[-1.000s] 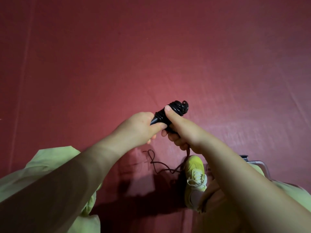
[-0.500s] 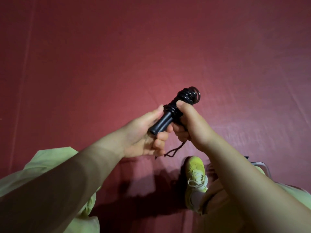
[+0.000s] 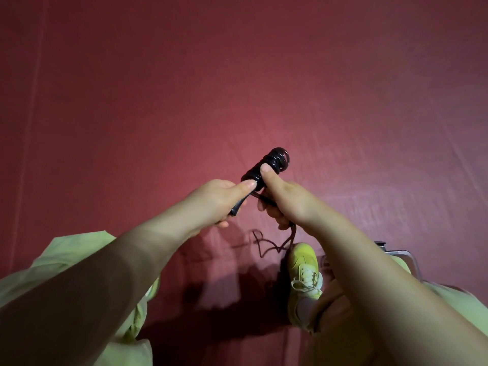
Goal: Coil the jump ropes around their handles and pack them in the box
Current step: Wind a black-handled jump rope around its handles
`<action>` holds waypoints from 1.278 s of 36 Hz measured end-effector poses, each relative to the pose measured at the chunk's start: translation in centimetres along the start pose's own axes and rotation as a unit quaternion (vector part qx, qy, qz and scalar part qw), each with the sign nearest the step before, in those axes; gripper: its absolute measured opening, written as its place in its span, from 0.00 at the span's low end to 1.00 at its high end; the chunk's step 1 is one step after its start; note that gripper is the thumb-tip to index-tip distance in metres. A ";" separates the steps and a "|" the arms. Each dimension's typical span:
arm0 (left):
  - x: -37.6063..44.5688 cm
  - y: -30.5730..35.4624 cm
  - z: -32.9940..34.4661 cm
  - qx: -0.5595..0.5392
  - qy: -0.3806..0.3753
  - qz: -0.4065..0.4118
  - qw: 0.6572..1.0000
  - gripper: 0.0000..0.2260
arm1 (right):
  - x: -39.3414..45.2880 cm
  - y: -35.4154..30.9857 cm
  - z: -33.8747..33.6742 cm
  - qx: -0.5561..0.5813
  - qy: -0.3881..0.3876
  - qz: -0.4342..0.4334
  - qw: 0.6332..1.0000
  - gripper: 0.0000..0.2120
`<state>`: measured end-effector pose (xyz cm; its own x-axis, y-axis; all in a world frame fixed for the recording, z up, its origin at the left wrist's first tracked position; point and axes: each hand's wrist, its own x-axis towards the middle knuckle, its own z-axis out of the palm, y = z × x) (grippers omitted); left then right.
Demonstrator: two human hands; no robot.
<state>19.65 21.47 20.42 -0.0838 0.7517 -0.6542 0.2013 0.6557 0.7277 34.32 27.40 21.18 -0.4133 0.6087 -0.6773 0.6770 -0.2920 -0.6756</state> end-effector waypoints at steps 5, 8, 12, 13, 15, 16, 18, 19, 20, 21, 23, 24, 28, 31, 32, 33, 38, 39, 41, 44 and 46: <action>0.0 -0.8 -0.5 0.210 0.071 0.086 0.971 0.20 | 0.1 0.2 0.2 0.029 0.005 0.012 0.999 0.32; -0.3 -0.4 -0.5 0.226 0.094 0.113 0.963 0.20 | 0.1 0.2 0.2 0.041 0.011 0.008 0.999 0.29; -0.2 -0.2 -0.6 0.200 0.084 0.122 0.969 0.22 | 0.2 0.0 0.2 0.083 0.011 -0.022 0.996 0.25; -0.2 -0.3 -0.6 0.168 0.056 0.110 0.978 0.23 | 0.2 0.0 0.2 0.094 0.010 -0.037 0.995 0.24; -0.5 -0.4 -0.5 0.091 -0.024 0.076 0.993 0.20 | 0.1 0.1 0.3 0.112 0.012 -0.064 0.992 0.20; -0.7 -0.4 -0.4 0.050 -0.077 0.050 0.995 0.19 | 0.1 0.1 0.3 0.121 0.016 -0.074 0.990 0.19; -1.2 -0.1 -0.5 -0.042 -0.193 -0.008 0.980 0.22 | 0.2 0.2 0.4 0.152 0.011 -0.090 0.984 0.18; -1.4 0.0 -0.6 -0.093 -0.244 -0.027 0.965 0.24 | 0.2 0.2 0.4 0.172 -0.004 -0.098 0.980 0.19; -1.6 0.2 -0.7 -0.148 -0.287 -0.040 0.946 0.25 | 0.3 0.3 0.3 0.193 -0.027 -0.106 0.975 0.21; -1.8 0.3 -0.8 -0.203 -0.316 -0.048 0.925 0.28 | 0.3 0.3 0.3 0.210 -0.054 -0.112 0.970 0.24; -2.0 0.5 -0.7 -0.286 -0.329 -0.056 0.898 0.33 | 0.2 0.4 0.2 0.227 -0.103 -0.119 0.961 0.27; -2.1 0.6 -0.4 -0.313 -0.326 -0.060 0.890 0.34 | 0.2 0.5 0.2 0.230 -0.117 -0.120 0.959 0.26; -2.3 0.6 0.2 -0.374 -0.309 -0.093 0.870 0.30 | 0.2 0.6 -0.1 0.171 -0.113 -0.107 0.973 0.25; -1.6 0.4 -0.1 -0.320 -0.254 -0.103 0.907 0.30 | 0.2 0.5 -0.2 0.104 -0.106 -0.092 0.985 0.28; -1.5 0.3 -0.1 -0.297 -0.235 -0.103 0.920 0.30 | 0.1 0.5 -0.3 0.089 -0.105 -0.084 0.987 0.28; -1.3 0.2 0.0 -0.277 -0.219 -0.101 0.930 0.29 | 0.1 0.5 -0.3 0.078 -0.102 -0.076 0.989 0.29; -0.8 0.0 0.2 -0.179 -0.164 -0.082 0.966 0.29 | -0.3 0.2 -0.4 0.043 -0.096 -0.045 0.993 0.27; -0.8 0.0 0.2 -0.165 -0.157 -0.080 0.970 0.30 | -0.3 0.2 -0.3 0.033 -0.095 -0.041 0.994 0.28; -0.7 0.1 0.2 -0.141 -0.139 -0.080 0.977 0.30 | -0.4 0.1 -0.1 0.012 -0.082 -0.029 0.996 0.29; -0.6 0.1 0.2 -0.076 -0.094 -0.072 0.990 0.30 | -0.3 0.1 0.1 -0.041 -0.051 -0.017 0.998 0.31; -0.4 -0.1 0.1 -0.002 -0.057 -0.053 0.997 0.28 | -0.2 0.2 0.2 -0.089 -0.030 -0.006 0.996 0.33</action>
<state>19.78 21.12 20.62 0.0069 0.6650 -0.7468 0.1935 0.7318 0.6534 34.39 27.05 21.12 -0.4542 0.5649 -0.6889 0.7668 -0.1458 -0.6251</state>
